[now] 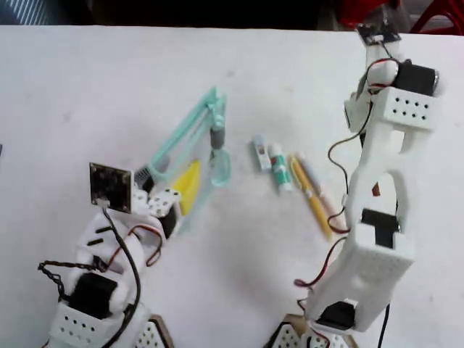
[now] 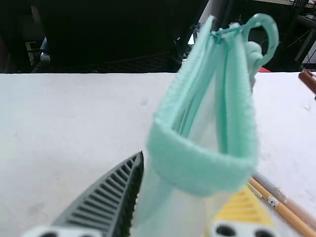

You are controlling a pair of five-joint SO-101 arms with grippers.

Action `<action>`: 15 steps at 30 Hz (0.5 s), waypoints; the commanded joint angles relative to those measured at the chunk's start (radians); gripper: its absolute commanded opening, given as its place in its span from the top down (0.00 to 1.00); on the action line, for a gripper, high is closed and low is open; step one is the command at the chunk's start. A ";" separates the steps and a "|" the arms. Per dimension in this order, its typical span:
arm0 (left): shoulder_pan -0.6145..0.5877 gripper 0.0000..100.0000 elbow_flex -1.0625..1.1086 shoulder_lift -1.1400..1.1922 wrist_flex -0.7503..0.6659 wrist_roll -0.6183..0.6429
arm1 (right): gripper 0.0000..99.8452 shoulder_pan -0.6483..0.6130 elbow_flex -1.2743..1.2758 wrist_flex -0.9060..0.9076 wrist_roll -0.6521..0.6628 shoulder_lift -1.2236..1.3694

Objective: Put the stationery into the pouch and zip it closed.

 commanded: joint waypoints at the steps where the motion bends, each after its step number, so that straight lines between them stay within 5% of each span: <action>1: 0.008 0.80 -0.005 -0.007 -0.029 -0.008 | 0.98 -0.030 0.008 0.030 -0.110 -0.216; 15: 0.005 0.80 -0.005 -0.007 -0.026 -0.008 | 0.98 -0.446 0.258 0.021 -0.158 -0.765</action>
